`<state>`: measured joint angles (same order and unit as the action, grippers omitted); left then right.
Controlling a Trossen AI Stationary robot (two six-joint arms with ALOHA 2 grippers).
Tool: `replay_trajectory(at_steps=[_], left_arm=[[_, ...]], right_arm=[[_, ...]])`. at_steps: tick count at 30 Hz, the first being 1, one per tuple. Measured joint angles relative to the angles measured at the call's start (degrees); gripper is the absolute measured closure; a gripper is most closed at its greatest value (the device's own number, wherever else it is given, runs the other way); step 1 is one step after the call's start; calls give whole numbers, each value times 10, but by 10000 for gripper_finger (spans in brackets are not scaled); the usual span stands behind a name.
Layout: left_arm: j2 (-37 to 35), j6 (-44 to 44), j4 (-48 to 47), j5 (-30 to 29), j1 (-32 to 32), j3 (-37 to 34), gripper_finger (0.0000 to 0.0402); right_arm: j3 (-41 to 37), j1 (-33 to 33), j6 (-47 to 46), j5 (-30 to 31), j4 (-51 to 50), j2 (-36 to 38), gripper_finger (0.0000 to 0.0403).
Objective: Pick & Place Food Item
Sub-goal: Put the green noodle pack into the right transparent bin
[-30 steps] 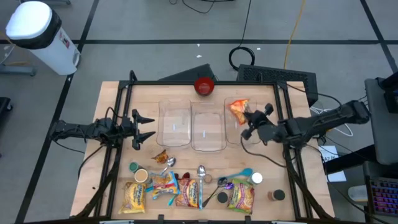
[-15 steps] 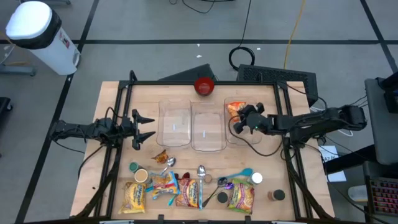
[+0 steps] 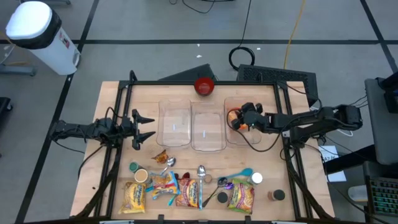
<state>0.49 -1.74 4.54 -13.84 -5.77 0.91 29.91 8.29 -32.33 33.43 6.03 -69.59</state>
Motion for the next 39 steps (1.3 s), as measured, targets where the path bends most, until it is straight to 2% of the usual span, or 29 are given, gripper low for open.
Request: replay_trajectory(at_steps=[5,9,16,20,28,35,39], left_arm=[[0,0,0,0,0,0,117],[0,0,0,0,0,0,117],[0,0,0,0,0,0,117],[0,0,0,0,0,0,117],[0,0,0,0,0,0,117],[0,0,0,0,0,0,117],[0,0,0,0,0,0,117]], right_arm=[[0,0,30,-59,31,2,265],[0,0,60,-149,68,14,243],[-1,-21,80,-338,160,51,227],[-1,-72,97,-392,230,76,227],[0,-246,197,-395,345,69,205],[0,-358,214,-391,385,50,168],[0,-394,213,-330,377,46,165]])
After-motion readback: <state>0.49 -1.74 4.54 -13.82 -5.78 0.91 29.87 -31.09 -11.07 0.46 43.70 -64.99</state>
